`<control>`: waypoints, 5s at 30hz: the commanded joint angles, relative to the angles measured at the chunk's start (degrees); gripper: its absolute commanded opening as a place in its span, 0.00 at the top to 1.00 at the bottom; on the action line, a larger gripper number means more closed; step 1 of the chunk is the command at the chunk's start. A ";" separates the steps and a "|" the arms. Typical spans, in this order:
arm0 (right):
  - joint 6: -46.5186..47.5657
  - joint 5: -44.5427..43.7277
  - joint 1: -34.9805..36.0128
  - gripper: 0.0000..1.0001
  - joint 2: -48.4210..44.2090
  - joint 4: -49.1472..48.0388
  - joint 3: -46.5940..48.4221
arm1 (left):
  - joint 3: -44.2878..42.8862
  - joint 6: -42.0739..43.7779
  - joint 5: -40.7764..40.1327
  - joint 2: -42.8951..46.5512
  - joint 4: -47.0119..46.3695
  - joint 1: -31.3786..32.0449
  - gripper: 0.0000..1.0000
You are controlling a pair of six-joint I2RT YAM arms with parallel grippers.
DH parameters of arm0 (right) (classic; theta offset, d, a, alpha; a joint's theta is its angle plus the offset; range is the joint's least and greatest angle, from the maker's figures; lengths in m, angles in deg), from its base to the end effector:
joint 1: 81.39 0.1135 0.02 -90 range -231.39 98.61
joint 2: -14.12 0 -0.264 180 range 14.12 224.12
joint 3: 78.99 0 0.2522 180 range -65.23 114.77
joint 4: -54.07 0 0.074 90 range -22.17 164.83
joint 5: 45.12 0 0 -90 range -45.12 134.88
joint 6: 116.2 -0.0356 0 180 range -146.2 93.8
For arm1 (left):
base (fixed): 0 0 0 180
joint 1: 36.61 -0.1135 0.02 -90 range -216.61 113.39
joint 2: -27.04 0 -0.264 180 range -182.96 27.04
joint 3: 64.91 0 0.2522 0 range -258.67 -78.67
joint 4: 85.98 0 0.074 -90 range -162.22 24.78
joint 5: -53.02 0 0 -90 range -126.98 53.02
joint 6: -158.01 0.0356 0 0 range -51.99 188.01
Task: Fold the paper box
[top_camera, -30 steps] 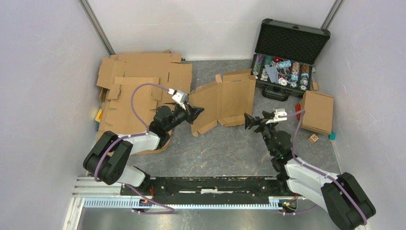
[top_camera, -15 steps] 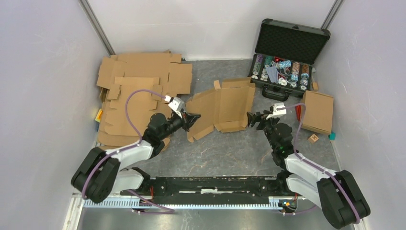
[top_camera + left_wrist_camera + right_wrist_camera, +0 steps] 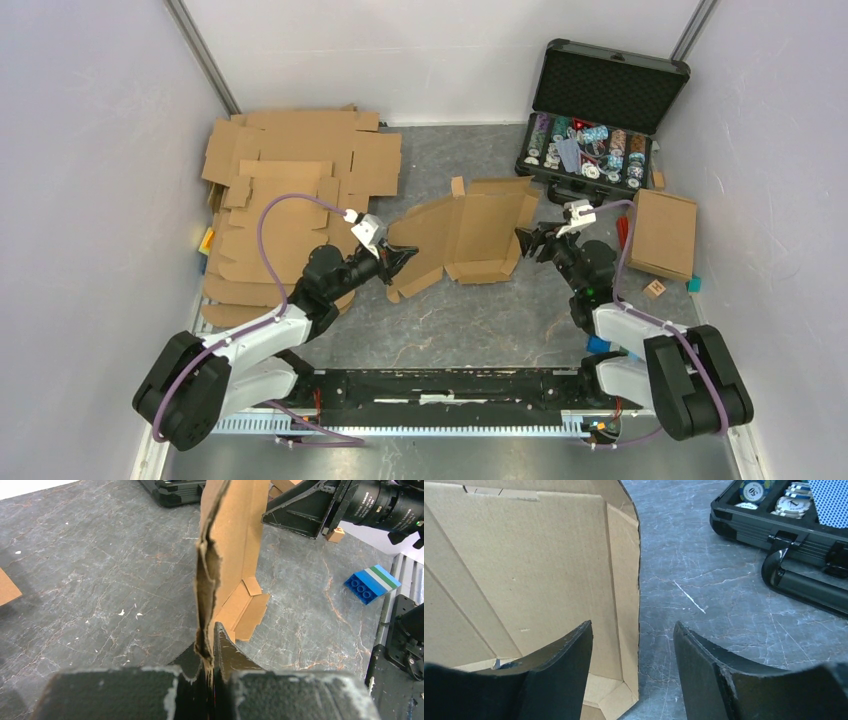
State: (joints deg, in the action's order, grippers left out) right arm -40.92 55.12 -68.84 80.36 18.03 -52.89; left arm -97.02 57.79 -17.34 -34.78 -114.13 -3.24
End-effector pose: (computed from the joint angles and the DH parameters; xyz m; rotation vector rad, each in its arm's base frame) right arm 0.2087 0.0529 0.1847 -0.1070 1.6624 0.5089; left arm 0.1787 -0.1320 0.2183 0.6004 1.5531 -0.8572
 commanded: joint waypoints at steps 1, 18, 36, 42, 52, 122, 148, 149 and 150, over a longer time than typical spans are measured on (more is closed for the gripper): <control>-0.24 4.37 -1.37 0.35 1.83 -4.40 1.80 | 0.15 2.84 0.42 0.71 -1.19 0.21 0.98; -3.51 10.96 -0.94 1.00 5.83 -8.48 1.07 | 0.95 2.38 -1.18 -1.50 -5.31 0.39 0.98; 3.29 -24.73 25.06 0.98 -9.95 -3.09 -10.69 | 6.99 0.67 -16.83 -2.22 -12.07 5.66 0.98; 4.14 -25.45 28.21 0.82 -6.08 -3.21 -10.28 | 8.71 2.12 -16.88 -1.63 -14.65 5.88 0.98; 3.93 -24.76 28.58 0.69 -6.13 -2.89 -10.52 | 7.96 4.77 -12.83 -2.82 -14.02 6.18 0.98; 7.27 -40.15 31.21 0.90 1.99 14.39 0.29 | 4.44 1.17 -14.37 -0.94 -6.76 7.44 0.57; 8.99 -39.95 33.94 0.78 2.58 15.66 0.60 | -0.60 0.39 -7.88 -6.97 -11.73 1.14 0.98; 8.38 -39.43 33.96 0.77 2.20 15.28 -0.01 | -0.42 0.45 -7.14 -7.17 -12.16 1.13 0.98; 7.99 -39.04 33.94 0.75 1.69 13.77 -1.07 | -0.30 0.62 -6.43 -7.30 -12.39 1.18 0.98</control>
State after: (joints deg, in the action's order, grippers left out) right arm -30.41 16.19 -35.26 82.92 32.68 -54.18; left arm -96.41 56.72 -26.81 -41.10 -123.52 -1.91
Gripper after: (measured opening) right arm 0.223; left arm 0.044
